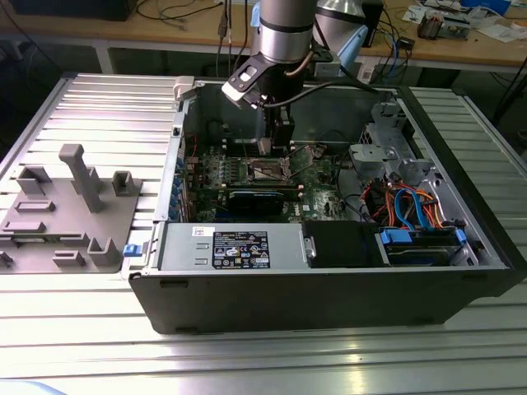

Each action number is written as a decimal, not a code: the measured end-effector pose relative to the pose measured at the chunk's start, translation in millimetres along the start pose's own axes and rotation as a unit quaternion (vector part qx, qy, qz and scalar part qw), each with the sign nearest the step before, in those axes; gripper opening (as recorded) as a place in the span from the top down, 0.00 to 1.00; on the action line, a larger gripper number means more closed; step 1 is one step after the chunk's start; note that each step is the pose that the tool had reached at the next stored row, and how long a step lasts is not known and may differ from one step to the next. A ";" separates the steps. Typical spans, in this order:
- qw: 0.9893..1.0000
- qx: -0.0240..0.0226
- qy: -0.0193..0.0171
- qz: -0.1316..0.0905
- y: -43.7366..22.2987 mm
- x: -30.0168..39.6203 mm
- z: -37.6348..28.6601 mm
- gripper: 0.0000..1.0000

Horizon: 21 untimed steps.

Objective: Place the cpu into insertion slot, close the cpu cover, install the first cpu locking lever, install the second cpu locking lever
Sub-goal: 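Place the cpu into insertion slot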

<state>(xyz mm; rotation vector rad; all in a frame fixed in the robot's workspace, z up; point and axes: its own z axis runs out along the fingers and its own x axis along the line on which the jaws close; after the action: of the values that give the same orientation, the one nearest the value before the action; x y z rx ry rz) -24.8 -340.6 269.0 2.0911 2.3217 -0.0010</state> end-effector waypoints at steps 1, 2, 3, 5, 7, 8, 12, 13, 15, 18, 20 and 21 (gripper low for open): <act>1.000 0.000 0.000 0.000 0.0 0.0 0.0 0.46; 1.000 0.000 0.000 0.001 0.0 0.2 0.3 0.46; 1.000 0.000 0.000 0.004 0.1 0.5 0.6 0.46; 1.000 0.000 0.000 0.012 0.1 1.0 1.5 0.46; 1.000 0.000 0.000 0.018 0.1 1.7 3.3 0.46; 1.000 0.000 0.000 0.018 0.2 2.1 4.7 0.46; 1.000 0.000 -0.003 0.018 0.5 4.5 10.5 0.46; 1.000 0.001 -0.004 0.018 0.6 5.2 11.7 0.46; 1.000 0.001 -0.005 0.023 0.8 6.3 14.0 0.46; 1.000 0.001 -0.008 0.028 0.7 6.9 17.4 0.46; 0.999 0.000 -0.009 0.033 0.7 7.4 20.1 0.46; 0.999 0.000 -0.009 0.034 0.7 7.5 21.3 0.46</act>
<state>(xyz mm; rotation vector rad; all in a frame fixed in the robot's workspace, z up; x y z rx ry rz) -24.5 -333.3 247.6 2.1607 2.2390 -0.0190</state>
